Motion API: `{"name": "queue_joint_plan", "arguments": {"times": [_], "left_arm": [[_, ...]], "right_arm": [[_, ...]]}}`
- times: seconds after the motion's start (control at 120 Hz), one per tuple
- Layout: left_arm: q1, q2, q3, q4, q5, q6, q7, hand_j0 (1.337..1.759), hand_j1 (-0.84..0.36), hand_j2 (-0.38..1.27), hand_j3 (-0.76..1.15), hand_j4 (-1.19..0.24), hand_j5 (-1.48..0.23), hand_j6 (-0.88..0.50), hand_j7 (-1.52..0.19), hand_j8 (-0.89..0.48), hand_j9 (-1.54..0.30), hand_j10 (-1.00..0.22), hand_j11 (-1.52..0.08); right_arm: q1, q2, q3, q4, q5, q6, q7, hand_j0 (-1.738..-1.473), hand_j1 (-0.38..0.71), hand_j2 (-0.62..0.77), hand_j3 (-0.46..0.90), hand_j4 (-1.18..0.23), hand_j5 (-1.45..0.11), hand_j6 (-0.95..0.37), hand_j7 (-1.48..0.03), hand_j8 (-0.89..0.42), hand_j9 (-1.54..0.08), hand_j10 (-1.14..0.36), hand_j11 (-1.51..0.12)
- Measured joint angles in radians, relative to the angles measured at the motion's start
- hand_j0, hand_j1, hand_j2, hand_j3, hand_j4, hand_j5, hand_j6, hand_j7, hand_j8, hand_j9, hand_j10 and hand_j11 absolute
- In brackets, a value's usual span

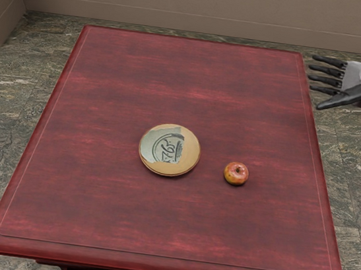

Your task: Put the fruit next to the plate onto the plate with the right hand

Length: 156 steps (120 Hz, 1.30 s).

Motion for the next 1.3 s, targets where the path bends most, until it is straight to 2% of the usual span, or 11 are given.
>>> {"name": "queue_joint_plan", "arguments": {"times": [0.217,0.267,0.375,0.517,0.65,0.9,0.933,1.067,1.117,1.15,1.3], "left_arm": [[0.000,0.000,0.000,0.000,0.000,0.000,0.000,1.658,0.07,0.05,0.00,-0.23,-0.30,-0.23,-0.30,-0.23,-0.30,-0.23,-0.30],[0.000,0.000,0.000,0.000,0.000,0.000,0.000,1.658,0.07,0.05,0.00,-0.23,-0.30,-0.23,-0.30,-0.23,-0.30,-0.23,-0.30],[0.000,0.000,0.000,0.000,0.000,0.000,0.000,1.658,0.07,0.05,0.00,-0.23,-0.30,-0.23,-0.30,-0.23,-0.30,-0.23,-0.30],[0.000,0.000,0.000,0.000,0.000,0.000,0.000,1.658,0.07,0.05,0.00,-0.23,-0.30,-0.23,-0.30,-0.23,-0.30,-0.23,-0.30],[0.000,0.000,0.000,0.000,0.000,0.000,0.000,1.658,0.07,0.05,0.00,-0.23,-0.30,-0.23,-0.30,-0.23,-0.30,-0.23,-0.30],[0.000,0.000,0.000,0.000,0.000,0.000,0.000,1.658,0.07,0.05,0.00,-0.23,-0.30,-0.23,-0.30,-0.23,-0.30,-0.23,-0.30],[0.000,0.000,0.000,0.000,0.000,0.000,0.000,1.658,0.07,0.05,0.00,-0.23,-0.30,-0.23,-0.30,-0.23,-0.30,-0.23,-0.30],[0.000,0.000,0.000,0.000,0.000,0.000,0.000,1.658,0.07,0.05,0.00,-0.23,-0.30,-0.23,-0.30,-0.23,-0.30,-0.23,-0.30],[0.000,0.000,0.000,0.000,0.000,0.000,0.000,1.658,0.07,0.05,0.00,-0.23,-0.30,-0.23,-0.30,-0.23,-0.30,-0.23,-0.30],[0.000,0.000,0.000,0.000,0.000,0.000,0.000,1.658,0.07,0.05,0.00,-0.23,-0.30,-0.23,-0.30,-0.23,-0.30,-0.23,-0.30],[0.000,0.000,0.000,0.000,0.000,0.000,0.000,1.658,0.07,0.05,0.00,-0.23,-0.30,-0.23,-0.30,-0.23,-0.30,-0.23,-0.30]], "right_arm": [[0.010,-0.087,0.006,0.061,-0.029,0.000,0.006,-1.658,-0.31,-0.01,0.00,-0.03,-0.04,-0.03,-0.04,-0.03,-0.04,-0.03,-0.04],[0.011,-0.141,0.039,0.131,-0.082,0.000,0.010,-1.658,-0.31,-0.01,0.00,-0.03,-0.04,-0.03,-0.04,-0.03,-0.04,-0.03,-0.04],[0.012,-0.269,0.093,0.358,-0.259,0.000,0.022,-1.658,-0.31,-0.01,0.00,-0.03,-0.04,-0.03,-0.04,-0.03,-0.04,-0.03,-0.04],[0.009,-0.379,0.103,0.583,-0.476,-0.030,0.009,-1.658,-0.31,-0.01,0.00,-0.03,-0.04,-0.03,-0.04,-0.03,-0.04,-0.03,-0.04],[0.003,-0.451,0.077,0.679,-0.561,-0.151,-0.027,-1.658,-0.31,-0.01,0.00,-0.04,-0.04,-0.04,-0.04,-0.04,-0.04,-0.04,-0.04],[0.009,-0.512,-0.015,0.834,-0.598,-0.408,-0.085,-1.658,-0.31,0.00,0.00,-0.04,-0.04,-0.04,-0.04,-0.04,-0.04,-0.04,-0.04],[0.069,-0.512,-0.100,0.855,-0.601,-0.445,-0.077,-1.658,-0.31,0.00,0.00,-0.04,-0.04,-0.04,-0.04,-0.04,-0.04,-0.04,-0.04],[0.431,-0.488,-0.572,0.918,-0.599,-0.595,-0.009,-1.658,-0.31,0.00,0.00,-0.04,-0.04,-0.04,-0.04,-0.04,-0.04,-0.04,-0.04],[0.524,-0.480,-0.689,0.931,-0.599,-0.647,0.005,-1.658,-0.31,0.00,0.00,-0.04,-0.04,-0.04,-0.04,-0.04,-0.04,-0.04,-0.04],[0.565,-0.473,-0.742,0.937,-0.598,-0.683,0.000,-1.658,-0.31,0.00,0.00,-0.04,-0.04,-0.04,-0.04,-0.04,-0.04,-0.04,-0.04],[0.759,-0.417,-0.923,0.949,-0.526,-0.779,-0.069,-1.658,-0.31,0.00,0.00,-0.04,-0.04,-0.04,-0.04,-0.04,-0.04,-0.04,-0.04]]}}
